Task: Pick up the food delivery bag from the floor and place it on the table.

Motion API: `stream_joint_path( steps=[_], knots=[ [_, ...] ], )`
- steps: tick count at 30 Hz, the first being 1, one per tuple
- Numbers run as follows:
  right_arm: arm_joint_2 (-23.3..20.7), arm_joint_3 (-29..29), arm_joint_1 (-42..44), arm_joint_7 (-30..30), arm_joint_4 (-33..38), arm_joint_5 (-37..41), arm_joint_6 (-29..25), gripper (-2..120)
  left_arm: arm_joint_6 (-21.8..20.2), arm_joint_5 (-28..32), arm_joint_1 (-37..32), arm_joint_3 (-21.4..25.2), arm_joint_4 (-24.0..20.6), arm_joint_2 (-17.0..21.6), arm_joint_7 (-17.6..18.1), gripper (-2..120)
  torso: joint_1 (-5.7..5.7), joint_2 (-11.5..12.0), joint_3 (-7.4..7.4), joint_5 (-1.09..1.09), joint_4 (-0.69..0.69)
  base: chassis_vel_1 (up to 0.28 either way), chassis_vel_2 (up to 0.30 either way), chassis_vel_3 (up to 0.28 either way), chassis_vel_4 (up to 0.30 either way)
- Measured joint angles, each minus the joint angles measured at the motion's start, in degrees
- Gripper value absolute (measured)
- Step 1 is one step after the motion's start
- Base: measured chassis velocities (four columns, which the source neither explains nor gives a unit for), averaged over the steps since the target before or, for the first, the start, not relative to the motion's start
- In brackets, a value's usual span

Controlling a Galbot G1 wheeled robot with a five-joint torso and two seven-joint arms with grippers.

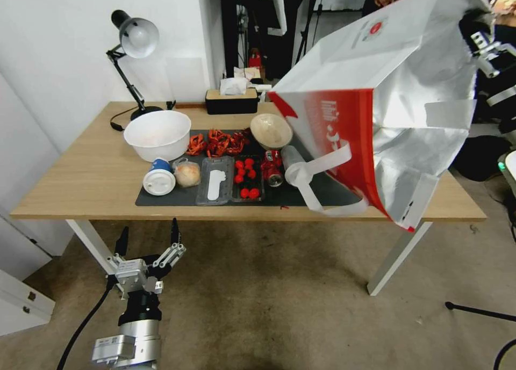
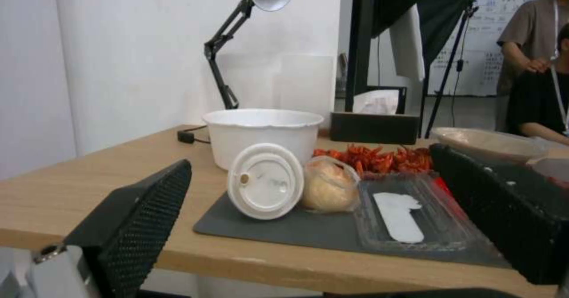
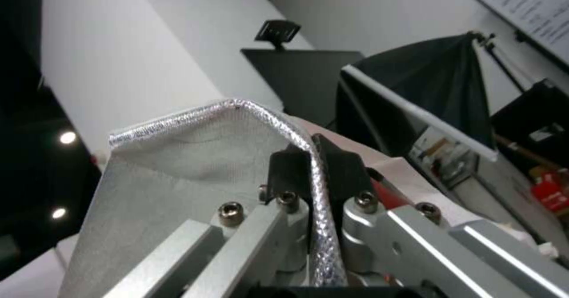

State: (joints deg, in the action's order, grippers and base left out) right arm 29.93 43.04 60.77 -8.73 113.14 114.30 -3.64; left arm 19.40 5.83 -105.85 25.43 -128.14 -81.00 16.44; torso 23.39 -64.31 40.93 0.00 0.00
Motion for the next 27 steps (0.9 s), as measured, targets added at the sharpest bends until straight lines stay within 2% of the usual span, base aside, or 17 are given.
stream_joint_path(
  steps=[18, 27],
  knots=[
    [3.83, -2.66, -1.96, 5.93, -2.17, -0.65, -2.41, 0, 0.00, -0.81, -0.23, -0.06, 0.36, -0.21, 0.16, 100, 0.00, 0.00, 0.00, 0.00, 0.00, 0.000, 0.000, 0.000, 0.000],
    [3.95, -2.45, -1.48, 8.80, -3.48, -1.83, -2.53, 0, 0.00, -1.25, -0.37, -0.11, 0.36, -0.57, 0.20, 100, 0.00, 0.01, 0.00, -0.01, 0.00, 0.000, 0.000, 0.000, 0.000]
  ],
)
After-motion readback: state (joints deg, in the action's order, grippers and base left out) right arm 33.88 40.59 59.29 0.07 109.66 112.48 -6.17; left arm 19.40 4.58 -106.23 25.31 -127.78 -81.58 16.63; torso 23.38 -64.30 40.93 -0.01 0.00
